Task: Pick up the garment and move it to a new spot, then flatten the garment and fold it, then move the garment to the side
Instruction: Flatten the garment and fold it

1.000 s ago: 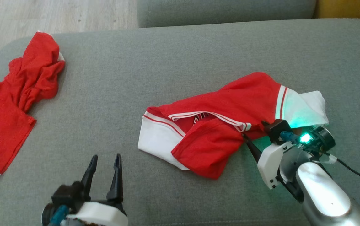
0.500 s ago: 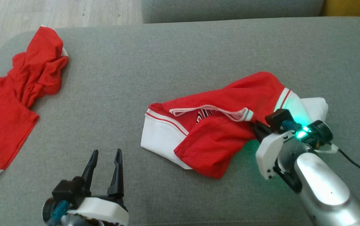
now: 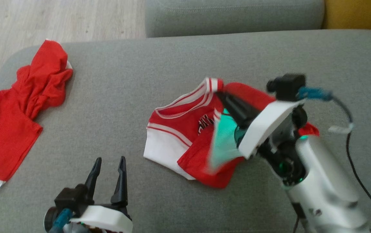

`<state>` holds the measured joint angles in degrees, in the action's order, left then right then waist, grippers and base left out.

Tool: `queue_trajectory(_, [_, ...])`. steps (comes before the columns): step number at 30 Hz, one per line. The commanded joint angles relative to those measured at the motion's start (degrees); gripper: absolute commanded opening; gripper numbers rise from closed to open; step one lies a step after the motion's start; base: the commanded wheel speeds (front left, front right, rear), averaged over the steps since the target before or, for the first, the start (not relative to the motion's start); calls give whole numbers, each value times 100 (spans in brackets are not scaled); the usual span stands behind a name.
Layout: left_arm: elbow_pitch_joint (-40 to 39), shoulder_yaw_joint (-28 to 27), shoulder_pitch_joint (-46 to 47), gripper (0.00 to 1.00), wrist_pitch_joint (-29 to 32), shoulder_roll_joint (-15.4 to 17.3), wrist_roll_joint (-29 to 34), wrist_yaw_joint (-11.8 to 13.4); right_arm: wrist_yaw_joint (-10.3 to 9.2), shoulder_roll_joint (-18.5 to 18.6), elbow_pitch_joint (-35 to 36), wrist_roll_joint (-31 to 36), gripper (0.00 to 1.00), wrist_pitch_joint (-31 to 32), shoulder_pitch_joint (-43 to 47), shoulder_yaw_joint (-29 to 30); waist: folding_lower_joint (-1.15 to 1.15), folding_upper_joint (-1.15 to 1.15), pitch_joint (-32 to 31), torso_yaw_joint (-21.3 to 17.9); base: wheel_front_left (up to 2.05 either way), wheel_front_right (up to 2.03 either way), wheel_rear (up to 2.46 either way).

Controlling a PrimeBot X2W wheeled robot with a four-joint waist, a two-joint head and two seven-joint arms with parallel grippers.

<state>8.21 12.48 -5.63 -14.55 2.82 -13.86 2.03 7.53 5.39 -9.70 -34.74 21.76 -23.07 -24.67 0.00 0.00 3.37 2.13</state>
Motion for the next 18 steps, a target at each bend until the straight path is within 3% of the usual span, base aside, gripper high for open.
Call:
queue_trajectory(1, [-149,-145,151,100,-45,6,-34,28,-4,-152,358,-164,0,101,-372,67,0,0,-51,-16,0,0,0])
queue_trajectory(4, [-130,-104,119,100,-45,6,-56,30,-4,-237,616,-568,0,342,-524,343,0,0,-149,-15,0,0,0])
queue_trajectory(9, [-86,-18,43,100,-45,6,-91,26,-4,-248,249,-2268,0,58,-843,743,0,0,-325,51,0,0,0])
queue_trajectory(15, [-66,14,-32,100,-45,6,-100,17,-4,-250,-1866,-3225,0,-724,-1808,1263,0,0,-404,169,0,0,0])
queue_trajectory(16, [-72,3,-53,100,-45,6,-94,14,-4,-250,-2741,-3330,0,-981,-2191,1383,0,0,-388,193,0,0,0])
queue_trajectory(18, [-73,-2,-55,100,-45,6,-81,4,-4,-250,-3654,-3262,0,-1287,-2589,1523,0,0,-331,216,0,0,0])
